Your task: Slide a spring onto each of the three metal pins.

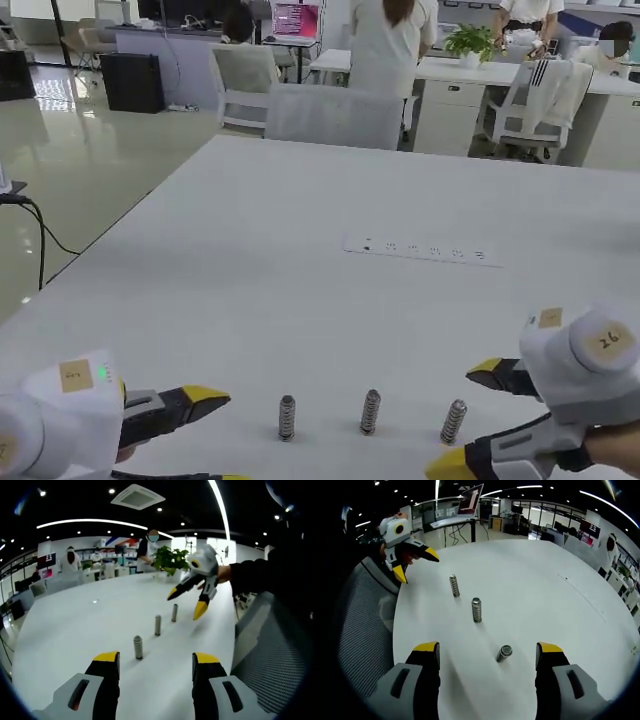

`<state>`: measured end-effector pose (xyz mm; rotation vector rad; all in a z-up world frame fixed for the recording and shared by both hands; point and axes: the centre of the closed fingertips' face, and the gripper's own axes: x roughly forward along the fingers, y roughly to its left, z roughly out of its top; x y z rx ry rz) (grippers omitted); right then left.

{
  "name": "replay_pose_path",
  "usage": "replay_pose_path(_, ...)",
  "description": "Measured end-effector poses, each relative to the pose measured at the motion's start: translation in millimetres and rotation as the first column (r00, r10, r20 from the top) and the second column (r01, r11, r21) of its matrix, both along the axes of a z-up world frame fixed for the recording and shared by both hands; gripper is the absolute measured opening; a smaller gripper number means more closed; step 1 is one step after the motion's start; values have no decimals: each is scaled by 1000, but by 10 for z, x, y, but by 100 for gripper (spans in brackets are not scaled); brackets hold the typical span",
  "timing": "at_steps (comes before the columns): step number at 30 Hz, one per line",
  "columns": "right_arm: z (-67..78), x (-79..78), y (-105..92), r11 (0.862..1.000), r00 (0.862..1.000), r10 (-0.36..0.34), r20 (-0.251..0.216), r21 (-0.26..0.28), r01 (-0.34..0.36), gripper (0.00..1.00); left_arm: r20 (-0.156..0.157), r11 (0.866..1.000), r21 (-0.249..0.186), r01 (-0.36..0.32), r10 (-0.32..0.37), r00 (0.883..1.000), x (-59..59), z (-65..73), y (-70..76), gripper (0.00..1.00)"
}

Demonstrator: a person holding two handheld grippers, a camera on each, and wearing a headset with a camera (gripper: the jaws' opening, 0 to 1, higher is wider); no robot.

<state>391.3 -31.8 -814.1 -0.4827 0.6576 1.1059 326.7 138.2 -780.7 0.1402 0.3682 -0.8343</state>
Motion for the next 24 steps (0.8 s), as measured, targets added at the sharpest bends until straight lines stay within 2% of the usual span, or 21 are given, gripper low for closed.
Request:
replay_pose_path(4,17,-25,-16,999,1000,-7,4,42,7,79,-2,1000,-1,-3,3,1000,-4,-4,0,53)
replay_pose_path(11,29,-74,-65,996,1000,-23,21,84,21,80,-5,1000,-3,-11,11,1000,-2,-18,4,54)
replay_pose_path(18,-33,-185,-112,995,999,-32,20,95,30,80,-17,999,-10,-32,32,999,-5,-62,28,55)
replay_pose_path(24,-25,-219,-134,993,999,-45,26,112,42,81,-25,999,-16,-51,51,998,-14,-88,52,56)
